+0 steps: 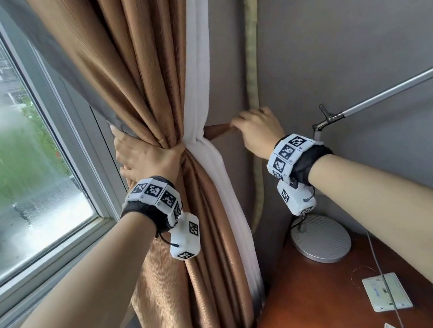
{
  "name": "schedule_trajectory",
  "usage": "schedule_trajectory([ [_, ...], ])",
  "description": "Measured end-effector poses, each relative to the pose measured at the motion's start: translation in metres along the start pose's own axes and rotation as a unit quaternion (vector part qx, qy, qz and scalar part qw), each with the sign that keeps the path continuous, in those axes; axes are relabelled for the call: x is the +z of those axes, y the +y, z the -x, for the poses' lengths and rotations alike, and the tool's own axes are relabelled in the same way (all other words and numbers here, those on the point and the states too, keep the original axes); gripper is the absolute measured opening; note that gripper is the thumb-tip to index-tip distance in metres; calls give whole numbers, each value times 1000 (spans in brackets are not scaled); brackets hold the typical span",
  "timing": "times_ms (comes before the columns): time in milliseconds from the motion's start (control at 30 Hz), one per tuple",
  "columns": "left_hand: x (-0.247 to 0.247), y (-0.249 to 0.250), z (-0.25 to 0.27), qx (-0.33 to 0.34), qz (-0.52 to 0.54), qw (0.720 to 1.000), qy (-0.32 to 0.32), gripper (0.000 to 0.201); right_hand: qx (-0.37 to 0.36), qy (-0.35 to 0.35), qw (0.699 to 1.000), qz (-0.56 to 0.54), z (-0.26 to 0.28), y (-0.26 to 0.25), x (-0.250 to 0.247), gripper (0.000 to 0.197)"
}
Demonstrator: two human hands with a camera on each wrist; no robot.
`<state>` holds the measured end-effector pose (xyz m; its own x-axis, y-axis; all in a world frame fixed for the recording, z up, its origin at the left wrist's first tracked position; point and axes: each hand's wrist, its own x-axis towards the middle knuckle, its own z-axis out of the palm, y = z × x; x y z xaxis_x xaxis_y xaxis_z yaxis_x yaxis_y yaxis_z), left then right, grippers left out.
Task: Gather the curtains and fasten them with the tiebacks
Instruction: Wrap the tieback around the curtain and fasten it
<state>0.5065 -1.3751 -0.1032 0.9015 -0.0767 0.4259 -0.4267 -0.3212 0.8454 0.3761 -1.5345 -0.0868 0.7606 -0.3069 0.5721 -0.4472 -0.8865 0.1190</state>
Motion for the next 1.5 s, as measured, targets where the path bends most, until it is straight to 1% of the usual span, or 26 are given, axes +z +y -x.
schedule_trajectory([
  [67,0,-1,-1,1,-3,1000,-2,124,9,-5,1000,26,4,10,0,41],
  [167,-4,-1,0,6,-8,1000,-9,121,-4,-15,999,47,10,19,4,37],
  [233,-7,-2,-2,8,-15,1000,-13,121,7,-14,999,50,11,28,5,34],
  [367,-13,-4,-4,16,-16,999,-23,117,29,-43,997,57,15,43,6,35],
  [467,-14,-4,-2,20,-19,999,-31,114,63,-40,997,31,14,47,9,36],
  [533,-16,-4,-3,20,-18,999,-34,110,92,-39,995,20,13,52,8,31],
  [633,-21,-7,-6,29,-17,998,-56,100,137,-71,988,-4,13,69,4,23],
  [700,-24,-9,-7,26,-12,997,-77,93,169,-102,980,-32,12,78,2,25],
  [800,-23,-11,-6,24,-7,996,-88,85,193,-110,974,-49,9,77,7,25],
  [867,-22,-10,-6,13,-8,996,-89,84,214,-107,967,-90,9,73,12,26],
  [933,-20,-9,-6,1,-16,996,-92,88,224,-96,960,-135,12,72,13,27],
  [1033,-16,-4,-4,-15,-29,996,-89,96,208,-80,951,-214,18,71,4,27],
  [1100,-12,0,0,-25,-41,996,-80,100,172,-72,948,-256,23,66,-8,21],
  [1167,-7,6,4,-36,-61,995,-70,105,133,-84,935,-318,28,56,-24,13],
  [1200,-6,9,7,-41,-68,995,-68,107,109,-89,929,-341,31,48,-34,18],
  [1267,-5,13,12,-48,-74,993,-74,109,67,-88,922,-372,35,27,-52,27],
  [1333,-8,17,17,-47,-72,993,-82,109,34,-93,915,-390,37,-1,-66,25],
  [1400,-14,21,22,-41,-65,992,-102,109,9,-116,910,-398,33,-34,-71,21],
  [1433,-17,22,25,-36,-59,990,-121,109,5,-131,907,-400,30,-51,-70,19],
  [1500,-23,18,27,-11,-26,986,-162,103,34,-140,895,-421,23,-83,-69,19],
])
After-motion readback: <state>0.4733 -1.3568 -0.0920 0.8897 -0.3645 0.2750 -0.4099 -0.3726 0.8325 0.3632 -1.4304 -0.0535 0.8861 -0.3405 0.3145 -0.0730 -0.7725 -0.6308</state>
